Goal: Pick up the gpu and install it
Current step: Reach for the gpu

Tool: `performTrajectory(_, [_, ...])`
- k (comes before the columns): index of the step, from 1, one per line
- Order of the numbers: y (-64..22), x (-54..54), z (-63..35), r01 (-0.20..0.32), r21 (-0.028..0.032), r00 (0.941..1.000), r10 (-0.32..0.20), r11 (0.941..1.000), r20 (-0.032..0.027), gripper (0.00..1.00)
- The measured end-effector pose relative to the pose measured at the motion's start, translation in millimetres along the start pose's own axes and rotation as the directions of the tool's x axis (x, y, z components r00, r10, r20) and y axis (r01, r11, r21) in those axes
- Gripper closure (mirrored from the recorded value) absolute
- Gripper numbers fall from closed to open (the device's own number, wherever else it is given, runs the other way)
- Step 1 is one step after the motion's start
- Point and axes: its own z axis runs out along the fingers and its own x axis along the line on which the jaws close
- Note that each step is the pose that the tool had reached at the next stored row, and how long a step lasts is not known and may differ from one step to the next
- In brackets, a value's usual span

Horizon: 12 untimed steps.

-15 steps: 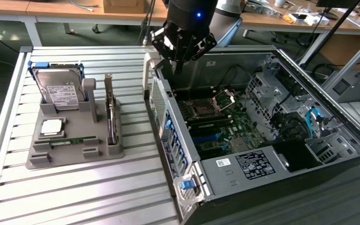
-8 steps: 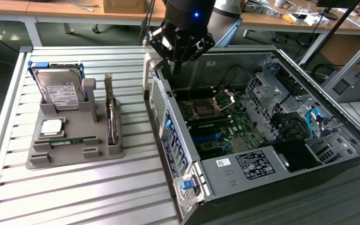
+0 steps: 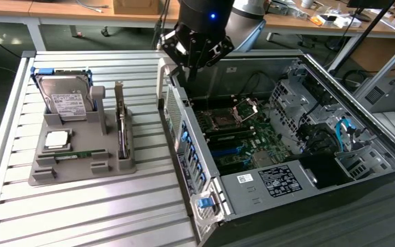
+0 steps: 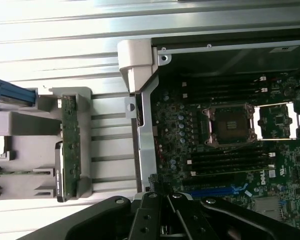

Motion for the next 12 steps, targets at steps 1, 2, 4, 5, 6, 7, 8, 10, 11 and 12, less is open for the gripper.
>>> performTrajectory(1, [0.0, 0.5, 0.0, 0.000, 0.0000, 1.0000, 0.000, 1.0000, 0.0000, 0.89])
performTrajectory(2, [-0.1, 0.8, 0.0, 0.000, -0.0001, 1.0000, 0.000, 1.0000, 0.0000, 0.89])
performTrajectory(4, [-0.1, 1.5, -0.1, 0.000, 0.0004, 1.0000, 0.000, 1.0000, -0.0001, 0.89])
performTrajectory(5, [-0.1, 1.8, -0.1, 0.000, 0.0017, 1.0000, 0.000, 1.0000, 0.0001, 0.89])
performTrajectory(6, [-0.2, 2.0, -0.1, 0.000, 0.0035, 1.0000, 0.000, 1.0000, 0.0002, 0.89])
performTrajectory(7, [-0.2, 2.1, -0.1, 0.000, 0.0115, 1.0000, 0.000, 0.9999, 0.0007, 0.89])
performTrajectory(8, [-0.2, 2.1, 0.0, 0.001, 0.0275, 1.0000, -0.001, 0.9996, 0.0022, 0.89])
performTrajectory(10, [-0.2, 2.2, -0.1, 0.002, 0.0623, 1.0000, -0.002, 0.9981, 0.0047, 0.89])
performTrajectory(11, [-0.2, 2.2, 0.0, 0.002, 0.0729, 1.0000, -0.002, 0.9973, 0.0055, 0.89])
performTrajectory(12, [-0.2, 2.2, 0.0, 0.002, 0.0860, 1.0000, -0.003, 0.9963, 0.0065, 0.89])
